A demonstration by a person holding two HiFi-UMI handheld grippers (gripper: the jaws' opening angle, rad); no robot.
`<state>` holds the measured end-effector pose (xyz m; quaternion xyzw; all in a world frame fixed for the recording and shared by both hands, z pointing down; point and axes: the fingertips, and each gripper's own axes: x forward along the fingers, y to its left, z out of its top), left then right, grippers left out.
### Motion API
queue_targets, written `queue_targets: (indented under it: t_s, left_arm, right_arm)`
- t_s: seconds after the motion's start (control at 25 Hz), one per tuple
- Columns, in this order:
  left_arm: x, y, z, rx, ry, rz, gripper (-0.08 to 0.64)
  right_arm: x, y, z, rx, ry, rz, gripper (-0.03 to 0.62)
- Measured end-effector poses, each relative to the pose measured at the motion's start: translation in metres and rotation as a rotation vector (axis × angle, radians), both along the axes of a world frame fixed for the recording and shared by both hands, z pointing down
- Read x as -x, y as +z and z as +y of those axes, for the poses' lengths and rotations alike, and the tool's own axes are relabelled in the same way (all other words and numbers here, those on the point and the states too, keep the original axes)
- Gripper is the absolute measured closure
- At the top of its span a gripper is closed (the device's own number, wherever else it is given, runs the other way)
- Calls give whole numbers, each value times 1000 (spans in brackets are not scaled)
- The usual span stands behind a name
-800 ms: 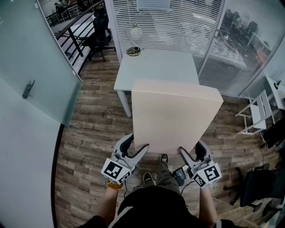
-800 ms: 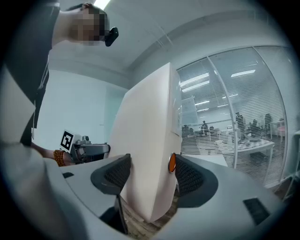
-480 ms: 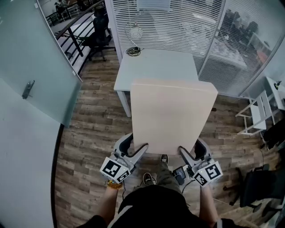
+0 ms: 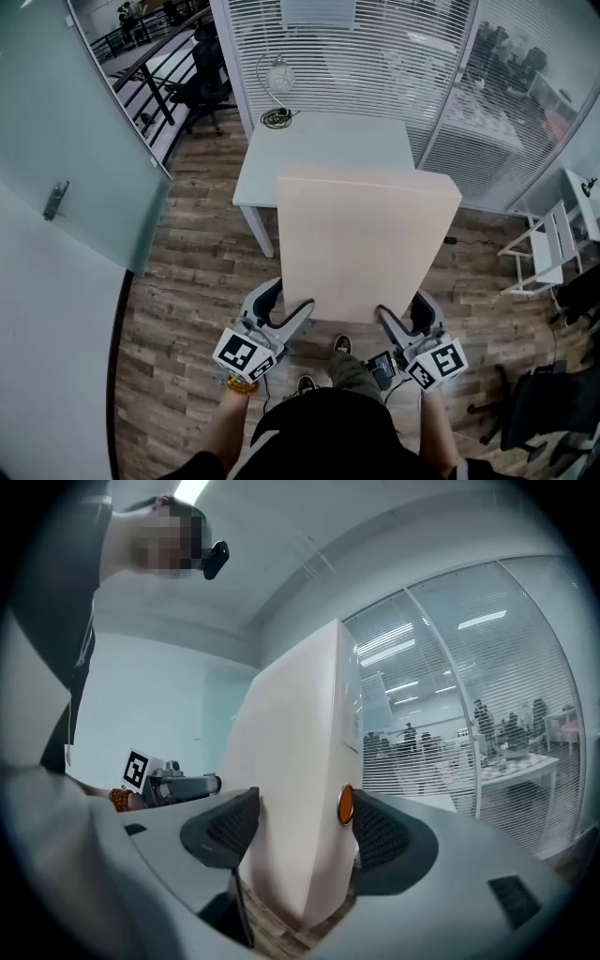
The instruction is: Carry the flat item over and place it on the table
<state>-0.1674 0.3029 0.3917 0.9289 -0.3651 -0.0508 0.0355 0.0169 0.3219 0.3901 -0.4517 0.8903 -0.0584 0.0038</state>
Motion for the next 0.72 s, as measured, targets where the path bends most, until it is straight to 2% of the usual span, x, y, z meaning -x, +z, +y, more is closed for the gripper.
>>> queue_targets:
  t_s: [0.4, 0.72]
  left_arm:
    - [-57, -9, -84, 8, -33, -10, 284]
    - [-100, -2, -125, 25, -70, -13, 284]
  right_arm:
    - [-58, -10, -91, -9, -35, -5, 308]
    - [-101, -6, -140, -15, -73, -14, 308]
